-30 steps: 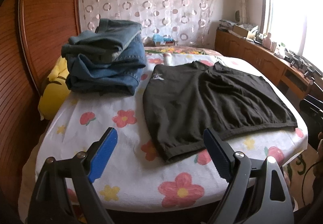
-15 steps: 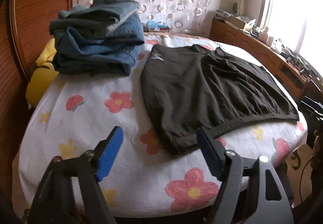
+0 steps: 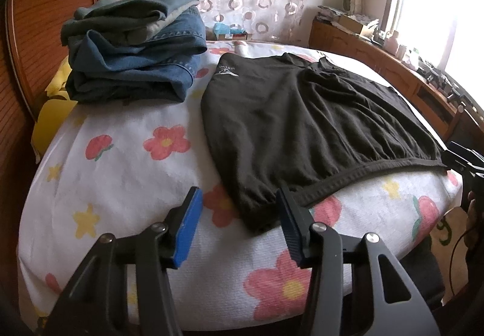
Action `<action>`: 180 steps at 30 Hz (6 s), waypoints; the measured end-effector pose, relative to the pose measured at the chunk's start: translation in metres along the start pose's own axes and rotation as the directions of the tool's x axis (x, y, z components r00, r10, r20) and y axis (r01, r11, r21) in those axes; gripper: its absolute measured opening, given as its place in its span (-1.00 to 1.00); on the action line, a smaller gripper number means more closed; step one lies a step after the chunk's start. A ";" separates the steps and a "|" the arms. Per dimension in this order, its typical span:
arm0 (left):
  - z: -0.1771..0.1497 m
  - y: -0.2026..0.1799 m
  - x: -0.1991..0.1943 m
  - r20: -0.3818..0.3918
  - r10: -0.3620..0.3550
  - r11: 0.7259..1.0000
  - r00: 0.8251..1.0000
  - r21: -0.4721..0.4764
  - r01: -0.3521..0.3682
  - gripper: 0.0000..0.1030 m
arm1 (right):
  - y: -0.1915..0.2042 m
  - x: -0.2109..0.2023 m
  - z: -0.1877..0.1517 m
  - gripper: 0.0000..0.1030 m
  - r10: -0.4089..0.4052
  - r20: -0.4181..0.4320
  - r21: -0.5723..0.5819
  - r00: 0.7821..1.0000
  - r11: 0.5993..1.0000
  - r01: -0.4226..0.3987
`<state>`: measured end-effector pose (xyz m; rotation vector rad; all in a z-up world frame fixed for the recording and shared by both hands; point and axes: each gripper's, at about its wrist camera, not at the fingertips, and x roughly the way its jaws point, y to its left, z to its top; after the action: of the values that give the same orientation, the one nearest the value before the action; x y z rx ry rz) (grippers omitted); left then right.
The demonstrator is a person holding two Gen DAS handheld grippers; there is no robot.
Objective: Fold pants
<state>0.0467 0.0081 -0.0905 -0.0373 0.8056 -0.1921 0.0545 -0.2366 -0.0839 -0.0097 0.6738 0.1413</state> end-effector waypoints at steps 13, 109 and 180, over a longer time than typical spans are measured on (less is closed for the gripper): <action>0.021 -0.023 -0.013 0.035 -0.069 0.996 0.997 0.064 0.066 -0.99 | -0.006 0.002 -0.001 0.82 0.028 0.000 0.004 1.000 1.000 -0.028; 0.043 -0.071 0.013 -0.035 -0.149 0.982 0.988 0.114 0.152 -0.27 | 0.057 0.052 0.032 -0.99 0.257 -0.062 -0.122 0.964 0.957 -0.263; 0.062 -0.134 0.016 -0.030 -0.207 0.952 0.978 0.222 0.209 -0.26 | -0.051 -0.024 0.031 -1.00 0.109 0.079 -0.070 0.991 0.992 -0.103</action>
<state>0.0810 -0.1285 -0.0450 0.0916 0.7819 -0.4824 0.0622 -0.2887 -0.0470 -0.0309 0.5873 0.2649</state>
